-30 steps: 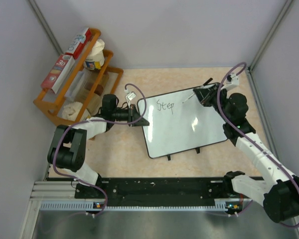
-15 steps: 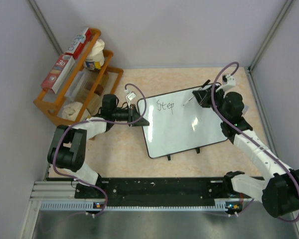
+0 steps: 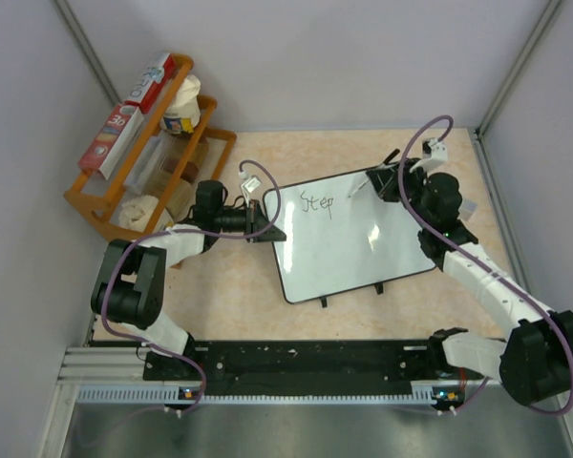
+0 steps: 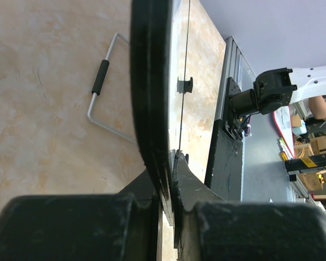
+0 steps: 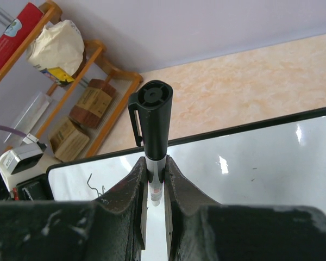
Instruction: Write a sentence on the whiteboard
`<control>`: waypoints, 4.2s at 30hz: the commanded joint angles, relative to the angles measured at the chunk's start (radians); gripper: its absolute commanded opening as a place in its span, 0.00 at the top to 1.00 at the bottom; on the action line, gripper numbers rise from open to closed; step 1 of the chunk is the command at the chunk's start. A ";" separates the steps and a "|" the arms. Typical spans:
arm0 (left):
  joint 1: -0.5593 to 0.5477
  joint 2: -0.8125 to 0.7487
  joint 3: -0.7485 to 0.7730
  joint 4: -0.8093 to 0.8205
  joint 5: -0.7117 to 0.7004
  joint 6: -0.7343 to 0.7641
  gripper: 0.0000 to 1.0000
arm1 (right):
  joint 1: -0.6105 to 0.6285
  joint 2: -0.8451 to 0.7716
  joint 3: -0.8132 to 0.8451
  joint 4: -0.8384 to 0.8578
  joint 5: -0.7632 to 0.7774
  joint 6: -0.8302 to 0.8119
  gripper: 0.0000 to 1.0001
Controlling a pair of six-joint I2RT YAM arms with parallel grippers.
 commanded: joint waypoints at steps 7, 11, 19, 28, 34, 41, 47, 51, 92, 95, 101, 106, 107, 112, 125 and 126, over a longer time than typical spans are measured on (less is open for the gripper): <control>-0.049 0.043 -0.045 -0.064 -0.162 0.255 1.00 | 0.135 -0.095 -0.037 0.149 0.204 -0.192 1.00; -0.049 0.046 -0.045 -0.064 -0.161 0.255 1.00 | 0.153 -0.109 -0.070 0.197 0.242 -0.219 1.00; -0.049 0.046 -0.045 -0.064 -0.161 0.255 1.00 | 0.152 -0.064 -0.054 0.211 0.256 -0.208 1.00; -0.049 0.046 -0.045 -0.064 -0.159 0.255 1.00 | 0.152 -0.003 -0.029 0.222 0.251 -0.188 1.00; -0.049 0.045 -0.045 -0.064 -0.161 0.255 1.00 | 0.152 0.014 -0.035 0.220 0.254 -0.180 1.00; -0.049 0.046 -0.044 -0.064 -0.159 0.257 1.00 | 0.150 -0.006 -0.063 0.202 0.261 -0.177 1.00; -0.049 0.046 -0.044 -0.066 -0.161 0.257 1.00 | 0.152 -0.018 -0.093 0.185 0.259 -0.169 1.00; -0.049 0.046 -0.044 -0.066 -0.159 0.257 1.00 | 0.152 -0.024 -0.113 0.180 0.255 -0.163 1.00; -0.049 0.045 -0.044 -0.067 -0.158 0.258 1.00 | 0.150 0.042 -0.014 0.223 0.310 -0.117 1.00; -0.049 0.046 -0.044 -0.067 -0.158 0.258 1.00 | 0.150 0.040 -0.014 0.219 0.314 -0.117 1.00; -0.049 0.045 -0.044 -0.067 -0.158 0.258 1.00 | 0.152 -0.007 -0.031 0.219 0.310 -0.117 1.00; -0.049 0.046 -0.044 -0.067 -0.158 0.258 1.00 | 0.150 -0.032 -0.038 0.209 0.311 -0.117 1.00; -0.049 0.046 -0.044 -0.067 -0.158 0.258 1.00 | 0.150 -0.034 -0.040 0.203 0.314 -0.119 1.00; -0.049 0.045 -0.044 -0.067 -0.158 0.258 1.00 | 0.146 -0.032 -0.049 0.196 0.319 -0.120 1.00; -0.049 0.045 -0.044 -0.067 -0.158 0.258 1.00 | 0.138 0.014 -0.077 0.202 0.320 -0.120 1.00; -0.049 0.045 -0.044 -0.067 -0.158 0.257 1.00 | 0.138 0.015 -0.080 0.203 0.320 -0.120 1.00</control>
